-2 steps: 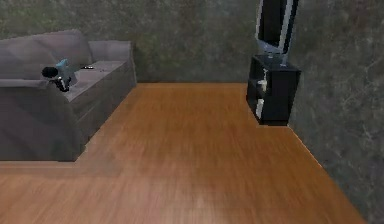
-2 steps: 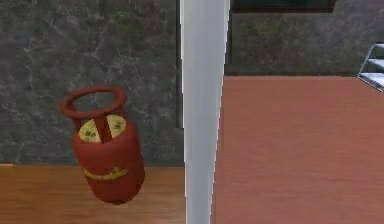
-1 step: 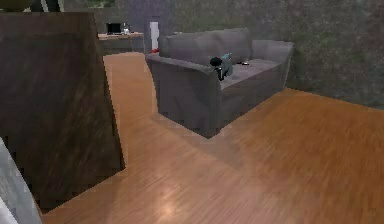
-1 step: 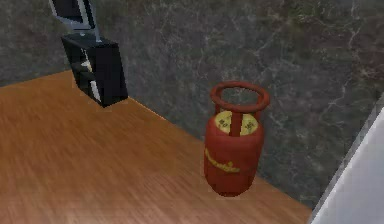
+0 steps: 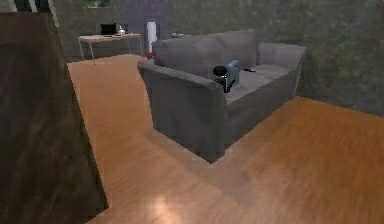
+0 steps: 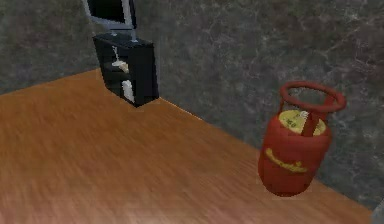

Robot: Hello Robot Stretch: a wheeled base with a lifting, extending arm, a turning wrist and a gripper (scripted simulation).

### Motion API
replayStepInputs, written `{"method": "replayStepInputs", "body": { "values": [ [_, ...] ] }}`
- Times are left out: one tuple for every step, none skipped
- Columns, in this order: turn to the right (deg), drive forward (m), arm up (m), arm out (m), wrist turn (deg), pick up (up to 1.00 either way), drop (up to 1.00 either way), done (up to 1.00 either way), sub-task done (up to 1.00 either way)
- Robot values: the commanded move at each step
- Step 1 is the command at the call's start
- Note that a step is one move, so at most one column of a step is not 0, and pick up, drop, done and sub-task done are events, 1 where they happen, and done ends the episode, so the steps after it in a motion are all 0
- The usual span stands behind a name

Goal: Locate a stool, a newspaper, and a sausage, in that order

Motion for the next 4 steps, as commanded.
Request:
{"method": "replayStepInputs", "body": {
  "values": [
    [-9.0, 0.00, 0.00, 0.00, 0.0, 0.00, 0.00, 0.00, 0.00],
    [0.0, 1.00, 0.00, 0.00, 0.0, 0.00, 0.00, 0.00, 0.00],
    [-9.0, 0.00, 0.00, 0.00, 0.0, 0.00, 0.00, 0.00, 0.00],
    [0.0, 0.25, 0.00, 0.00, 0.0, 0.00, 0.00, 0.00, 0.00]
  ]
}}
